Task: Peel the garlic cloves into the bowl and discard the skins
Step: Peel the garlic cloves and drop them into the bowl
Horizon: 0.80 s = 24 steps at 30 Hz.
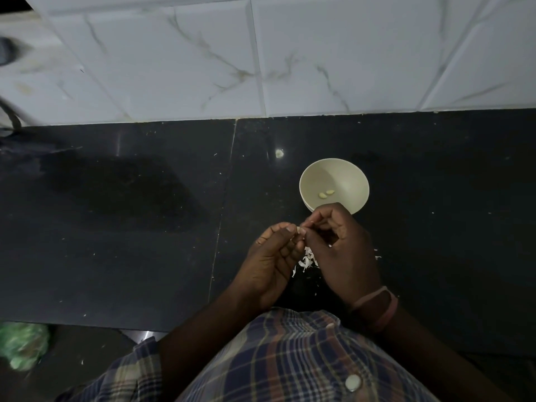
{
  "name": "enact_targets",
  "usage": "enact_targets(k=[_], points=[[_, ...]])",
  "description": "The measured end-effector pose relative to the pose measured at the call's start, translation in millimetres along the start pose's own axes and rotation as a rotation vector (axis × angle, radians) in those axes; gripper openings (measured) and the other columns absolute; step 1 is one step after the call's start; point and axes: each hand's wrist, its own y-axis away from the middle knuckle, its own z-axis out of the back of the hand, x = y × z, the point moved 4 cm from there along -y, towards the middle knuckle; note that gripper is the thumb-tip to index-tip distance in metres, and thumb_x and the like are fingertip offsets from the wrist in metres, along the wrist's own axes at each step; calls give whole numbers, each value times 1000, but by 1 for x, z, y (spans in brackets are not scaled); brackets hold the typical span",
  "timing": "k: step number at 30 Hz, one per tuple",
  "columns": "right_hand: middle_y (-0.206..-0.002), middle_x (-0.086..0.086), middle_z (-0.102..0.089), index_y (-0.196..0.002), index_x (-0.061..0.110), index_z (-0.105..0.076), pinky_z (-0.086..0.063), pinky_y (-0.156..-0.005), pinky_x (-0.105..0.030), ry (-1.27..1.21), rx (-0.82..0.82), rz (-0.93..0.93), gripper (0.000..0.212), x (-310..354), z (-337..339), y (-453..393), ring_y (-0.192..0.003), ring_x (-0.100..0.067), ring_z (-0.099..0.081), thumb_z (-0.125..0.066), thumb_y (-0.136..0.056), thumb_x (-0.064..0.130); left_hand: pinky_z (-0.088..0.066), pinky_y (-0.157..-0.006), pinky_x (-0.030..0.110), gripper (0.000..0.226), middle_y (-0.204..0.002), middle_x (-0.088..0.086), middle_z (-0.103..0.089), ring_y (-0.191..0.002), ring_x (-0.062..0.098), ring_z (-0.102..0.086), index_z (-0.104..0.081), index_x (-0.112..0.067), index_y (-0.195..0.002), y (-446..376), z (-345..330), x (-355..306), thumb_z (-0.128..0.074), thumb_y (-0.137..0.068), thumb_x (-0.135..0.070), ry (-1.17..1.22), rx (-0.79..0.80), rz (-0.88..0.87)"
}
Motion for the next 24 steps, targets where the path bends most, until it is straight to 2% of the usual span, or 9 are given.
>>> enact_targets(k=[3,6,8,11,14,18,21,24], points=[[-88,-5,-71,-92,19,-56,-60,-80,-41,-175,-15,-79,26,-3,-2,0,-86,-20,-71,-68,-89,-4,-58,-72,16,7,-82,6,-69,-73,9,-69,-63,-8,-87,-4,0,1,-67,-82,-9,82,-21,40],[-88,-17,-69,-96,6,-52,-62,-75,-40,-396,-96,-202,22,-9,1,-3,-82,-27,-70,-64,-88,-11,-59,-69,18,5,-82,7,-71,-73,10,-71,-65,-7,-85,-9,2,2,-69,-82,-9,165,-46,92],[-87,-19,-69,-98,1,-52,-62,-71,-35,-477,-173,-287,21,-17,7,-4,-78,-25,-69,-63,-88,-14,-59,-69,19,4,-84,7,-72,-74,10,-71,-66,-7,-85,-12,2,3,-69,-83,-8,182,-56,106],[-88,-13,-69,-100,2,-56,-61,-68,-30,-477,-277,-381,20,-33,14,-3,-78,-23,-71,-66,-88,-11,-60,-71,20,10,-84,9,-73,-74,10,-72,-66,-4,-88,-22,-1,4,-71,-79,-6,161,-88,89],[-91,-18,-66,-98,5,-57,-61,-64,-29,-460,-342,-437,19,-46,19,0,-72,-19,-70,-66,-89,-9,-61,-73,21,9,-85,10,-72,-74,11,-72,-66,-2,-89,-40,-7,7,-70,-81,-2,127,-122,43],[-91,-19,-64,-95,7,-57,-61,-62,-30,-456,-358,-458,19,-53,23,2,-68,-18,-68,-67,-89,-9,-60,-71,20,5,-86,9,-72,-74,11,-72,-65,0,-94,-66,-16,11,-61,-93,4,83,-132,16],[-91,-18,-65,-95,7,-57,-61,-63,-30,-424,-369,-456,19,-56,27,4,-67,-16,-68,-66,-89,-8,-60,-68,20,9,-83,9,-71,-72,12,-72,-63,0,-94,-77,-19,16,-59,-94,8,32,-174,11],[-88,-20,-68,-94,3,-58,-61,-64,-29,-416,-373,-434,16,-59,29,8,-68,-18,-70,-66,-89,-9,-61,-67,21,9,-89,12,-68,-77,15,-70,-62,1,-96,-80,-20,18,-60,-93,9,8,-242,2]])
